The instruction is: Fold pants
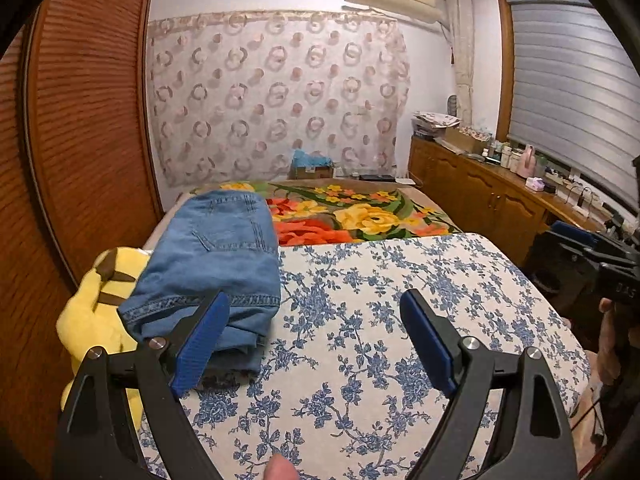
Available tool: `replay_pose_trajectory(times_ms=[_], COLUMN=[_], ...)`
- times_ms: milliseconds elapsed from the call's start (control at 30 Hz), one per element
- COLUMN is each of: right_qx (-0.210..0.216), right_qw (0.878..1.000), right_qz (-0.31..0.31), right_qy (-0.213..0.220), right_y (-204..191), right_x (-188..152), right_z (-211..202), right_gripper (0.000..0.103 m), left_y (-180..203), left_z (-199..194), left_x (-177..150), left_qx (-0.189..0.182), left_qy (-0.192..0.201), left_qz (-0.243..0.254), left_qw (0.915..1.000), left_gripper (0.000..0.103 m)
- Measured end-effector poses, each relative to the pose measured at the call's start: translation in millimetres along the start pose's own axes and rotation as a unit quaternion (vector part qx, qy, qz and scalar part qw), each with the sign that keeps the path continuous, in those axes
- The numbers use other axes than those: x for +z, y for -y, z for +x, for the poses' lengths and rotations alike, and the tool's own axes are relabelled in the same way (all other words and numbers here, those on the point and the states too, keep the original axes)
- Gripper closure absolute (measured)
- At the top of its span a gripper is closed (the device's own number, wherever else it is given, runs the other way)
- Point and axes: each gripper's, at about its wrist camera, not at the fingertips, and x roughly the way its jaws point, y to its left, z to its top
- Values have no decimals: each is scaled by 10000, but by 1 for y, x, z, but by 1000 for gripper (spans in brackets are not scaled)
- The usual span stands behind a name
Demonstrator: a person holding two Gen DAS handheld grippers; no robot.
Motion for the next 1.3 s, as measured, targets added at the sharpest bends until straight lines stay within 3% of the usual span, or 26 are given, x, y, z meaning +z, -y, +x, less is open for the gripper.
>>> replay_pose_trajectory(times_ms=[567, 1300], right_qx=[-409, -398], right_qw=[9982, 9982], right_qz=[85, 99], right_qy=[439, 436], right_y=[-19, -11], right_x=[-19, -18], right_z=[-50, -59], right_gripper=[24, 23], left_y=[30, 41], left_z=[-40, -46], left_x=[21, 18], left_qx=[33, 21], left_qy=[362, 328], left_qz=[1, 25], left_qw=[9993, 9995], left_gripper=[15, 15])
